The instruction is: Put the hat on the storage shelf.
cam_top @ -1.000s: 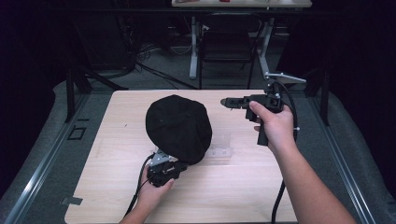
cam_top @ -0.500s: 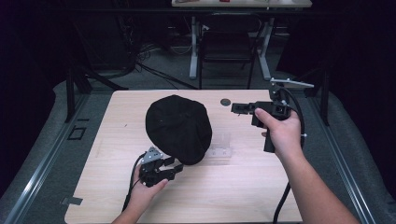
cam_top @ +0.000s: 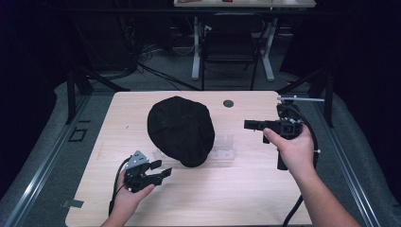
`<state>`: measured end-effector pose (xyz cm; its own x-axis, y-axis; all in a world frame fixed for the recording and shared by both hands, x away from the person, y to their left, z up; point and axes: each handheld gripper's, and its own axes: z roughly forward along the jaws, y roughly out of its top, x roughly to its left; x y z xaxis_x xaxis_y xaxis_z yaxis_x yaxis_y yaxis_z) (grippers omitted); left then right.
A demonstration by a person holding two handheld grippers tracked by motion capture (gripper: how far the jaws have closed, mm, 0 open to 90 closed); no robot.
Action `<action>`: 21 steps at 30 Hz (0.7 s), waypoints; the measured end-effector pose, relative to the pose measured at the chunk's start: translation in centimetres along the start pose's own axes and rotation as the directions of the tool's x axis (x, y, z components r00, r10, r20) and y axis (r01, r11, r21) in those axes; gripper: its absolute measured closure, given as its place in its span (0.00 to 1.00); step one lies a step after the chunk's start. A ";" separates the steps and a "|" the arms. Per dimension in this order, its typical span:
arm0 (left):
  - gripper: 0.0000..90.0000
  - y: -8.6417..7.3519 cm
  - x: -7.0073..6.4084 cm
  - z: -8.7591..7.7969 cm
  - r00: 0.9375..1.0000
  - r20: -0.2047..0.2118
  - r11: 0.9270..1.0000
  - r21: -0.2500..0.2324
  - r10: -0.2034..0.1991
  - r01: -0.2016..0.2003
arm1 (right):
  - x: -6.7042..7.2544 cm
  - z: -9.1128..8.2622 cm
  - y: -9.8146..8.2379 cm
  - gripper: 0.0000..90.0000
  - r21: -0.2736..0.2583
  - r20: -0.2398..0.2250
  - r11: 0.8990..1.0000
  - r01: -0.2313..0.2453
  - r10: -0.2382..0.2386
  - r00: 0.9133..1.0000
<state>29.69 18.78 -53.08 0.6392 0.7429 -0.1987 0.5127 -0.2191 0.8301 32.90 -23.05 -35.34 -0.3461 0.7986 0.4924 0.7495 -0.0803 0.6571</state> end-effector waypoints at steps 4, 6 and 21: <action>0.49 -0.4 1.1 -1.0 1.000 -0.026 1.000 0.007 -0.012 0.012 | -0.4 -0.2 -1.4 0.72 -0.004 0.055 0.999 0.054 -0.054 0.997; 0.49 -0.6 1.6 -1.4 0.999 -0.039 1.000 0.011 -0.027 0.027 | -0.8 -0.3 -2.1 0.71 -0.002 0.074 0.998 0.071 -0.070 0.995; 0.50 -2.4 4.5 -2.8 0.990 -0.096 0.994 -0.004 -0.106 0.106 | -4.0 0.9 -9.4 0.66 0.009 0.227 0.989 0.151 -0.149 0.963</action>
<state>29.73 24.40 -54.53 0.5229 0.8195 -0.2348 0.5758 -0.1364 0.8061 27.76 -24.98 -43.96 -0.3165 0.9159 0.2468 0.6939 0.0462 0.7186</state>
